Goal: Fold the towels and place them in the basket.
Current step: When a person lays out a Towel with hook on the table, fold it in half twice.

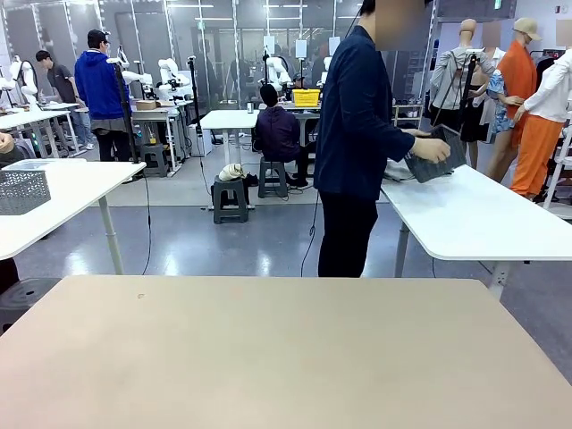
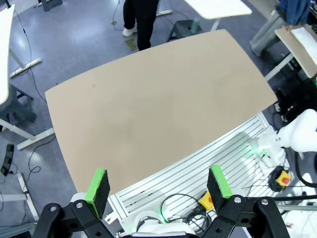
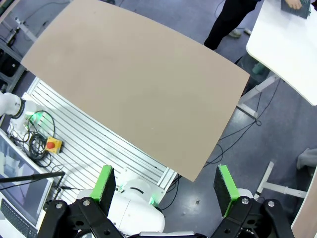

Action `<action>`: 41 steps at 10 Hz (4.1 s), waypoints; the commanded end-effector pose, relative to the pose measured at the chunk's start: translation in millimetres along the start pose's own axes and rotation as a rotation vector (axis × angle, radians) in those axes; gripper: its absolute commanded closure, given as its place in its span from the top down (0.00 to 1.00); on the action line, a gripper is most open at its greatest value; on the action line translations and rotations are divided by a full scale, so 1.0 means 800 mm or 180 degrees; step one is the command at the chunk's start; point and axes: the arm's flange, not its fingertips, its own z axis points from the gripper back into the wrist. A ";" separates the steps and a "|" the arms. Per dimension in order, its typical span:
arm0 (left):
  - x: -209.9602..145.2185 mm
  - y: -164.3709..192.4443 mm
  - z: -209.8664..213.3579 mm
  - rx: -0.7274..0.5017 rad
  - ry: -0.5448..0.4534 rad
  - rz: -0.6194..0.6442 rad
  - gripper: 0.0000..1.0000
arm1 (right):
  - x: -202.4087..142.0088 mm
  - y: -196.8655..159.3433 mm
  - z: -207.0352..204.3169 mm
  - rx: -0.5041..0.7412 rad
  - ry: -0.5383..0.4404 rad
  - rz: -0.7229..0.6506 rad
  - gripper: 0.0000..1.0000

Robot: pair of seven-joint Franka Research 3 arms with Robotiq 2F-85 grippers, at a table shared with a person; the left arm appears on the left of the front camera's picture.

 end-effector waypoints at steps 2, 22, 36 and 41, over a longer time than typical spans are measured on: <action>-0.004 -0.006 0.007 -0.0041 -0.0033 -0.0052 1.00 | -0.001 0.001 0.001 0.0001 -0.0009 0.0011 1.00; 0.001 0.001 -0.005 0.0142 0.0425 0.0128 1.00 | -0.001 0.001 0.001 0.0001 -0.0009 0.0011 1.00; 0.001 0.006 -0.025 0.0179 0.0609 0.0189 1.00 | -0.001 0.001 0.001 0.0001 -0.0009 0.0011 1.00; 0.001 0.006 -0.025 0.0179 0.0609 0.0189 1.00 | -0.001 0.001 0.001 0.0001 -0.0009 0.0011 1.00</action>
